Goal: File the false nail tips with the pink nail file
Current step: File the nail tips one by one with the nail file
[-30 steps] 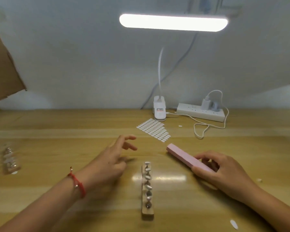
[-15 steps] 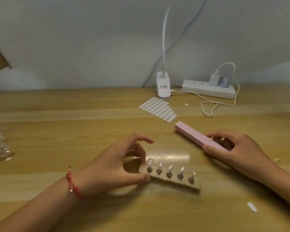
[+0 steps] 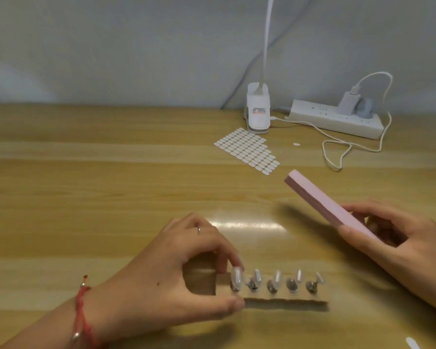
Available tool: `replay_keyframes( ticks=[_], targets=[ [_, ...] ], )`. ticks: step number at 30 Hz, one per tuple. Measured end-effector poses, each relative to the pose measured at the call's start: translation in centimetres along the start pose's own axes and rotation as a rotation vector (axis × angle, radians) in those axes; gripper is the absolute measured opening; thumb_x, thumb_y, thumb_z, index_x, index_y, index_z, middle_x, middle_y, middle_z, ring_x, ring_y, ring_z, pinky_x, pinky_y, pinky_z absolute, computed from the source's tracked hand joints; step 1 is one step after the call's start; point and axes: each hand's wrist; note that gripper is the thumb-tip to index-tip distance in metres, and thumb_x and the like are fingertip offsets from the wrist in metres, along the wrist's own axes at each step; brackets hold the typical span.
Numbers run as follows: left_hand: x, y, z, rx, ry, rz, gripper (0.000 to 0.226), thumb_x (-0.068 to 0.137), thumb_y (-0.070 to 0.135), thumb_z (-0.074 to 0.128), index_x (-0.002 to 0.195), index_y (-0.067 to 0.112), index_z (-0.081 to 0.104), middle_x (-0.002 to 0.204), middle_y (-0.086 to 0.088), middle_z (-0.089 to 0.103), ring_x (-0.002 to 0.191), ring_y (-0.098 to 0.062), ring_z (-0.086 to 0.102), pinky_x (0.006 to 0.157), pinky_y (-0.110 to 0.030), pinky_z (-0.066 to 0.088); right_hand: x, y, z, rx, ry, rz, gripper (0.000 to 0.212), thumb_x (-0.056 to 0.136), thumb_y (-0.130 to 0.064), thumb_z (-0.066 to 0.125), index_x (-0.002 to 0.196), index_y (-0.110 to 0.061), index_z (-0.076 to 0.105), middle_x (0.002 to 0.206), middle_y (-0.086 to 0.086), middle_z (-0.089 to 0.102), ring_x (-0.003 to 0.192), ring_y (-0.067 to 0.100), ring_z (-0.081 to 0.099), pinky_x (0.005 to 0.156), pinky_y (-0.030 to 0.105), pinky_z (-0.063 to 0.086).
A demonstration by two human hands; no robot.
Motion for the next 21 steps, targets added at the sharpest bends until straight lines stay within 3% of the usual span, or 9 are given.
replay_keyframes(
  ticks=[4,9,14,19,21],
  targets=[
    [0.3,-0.2,0.0,-0.021,0.017,0.034,0.012,0.072,0.044,0.076,0.079,0.037,0.070,0.086,0.018,0.066,0.095,-0.007,0.056,0.085,-0.018,0.039,0.0,-0.3,-0.1,0.040,0.000,0.028,0.030,0.067,-0.045,0.077,0.096,-0.052,0.070,0.085,-0.007,0.063,0.065,0.014,0.051,0.054,0.010,0.036],
    [0.1,-0.1,0.3,-0.065,0.014,0.026,0.012,0.070,0.045,0.074,0.076,0.036,0.070,0.085,0.014,0.067,0.097,-0.011,0.056,0.085,-0.023,0.041,-0.6,-0.8,0.0,0.038,-0.013,0.027,0.033,0.068,-0.050,0.084,0.097,-0.055,0.069,0.087,-0.010,0.064,0.068,0.017,0.052,0.056,0.017,0.039],
    [0.0,0.6,0.4,-0.094,0.002,0.025,0.012,0.069,0.044,0.075,0.074,0.034,0.070,0.083,0.013,0.069,0.096,-0.015,0.056,0.086,-0.027,0.042,-0.7,-1.4,0.0,0.033,0.024,0.020,0.024,0.068,-0.047,0.067,0.091,-0.044,0.072,0.074,-0.019,0.061,0.061,0.008,0.049,0.052,0.009,0.036],
    [0.1,0.7,0.2,-0.175,0.036,0.023,0.011,0.069,0.021,0.085,0.070,0.021,0.074,0.082,0.008,0.069,0.084,-0.012,0.063,0.077,-0.015,0.045,-0.6,-1.9,0.0,0.025,0.069,-0.009,0.024,0.068,-0.046,0.066,0.092,-0.042,0.068,0.062,-0.024,0.057,0.053,0.002,0.047,0.049,0.006,0.034],
    [0.0,0.9,0.2,-0.145,0.035,0.095,0.010,0.072,0.015,0.083,0.071,0.020,0.074,0.083,0.009,0.067,0.083,-0.012,0.064,0.077,-0.019,0.047,-0.8,-2.0,0.0,-0.005,0.063,-0.015,0.025,0.069,-0.047,0.066,0.094,-0.042,0.068,0.065,-0.025,0.058,0.055,0.002,0.048,0.050,0.006,0.034]
  ],
)
Point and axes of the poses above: each hand's wrist, its own x-axis towards the middle knuckle, its own z-axis out of the palm, y = z × x
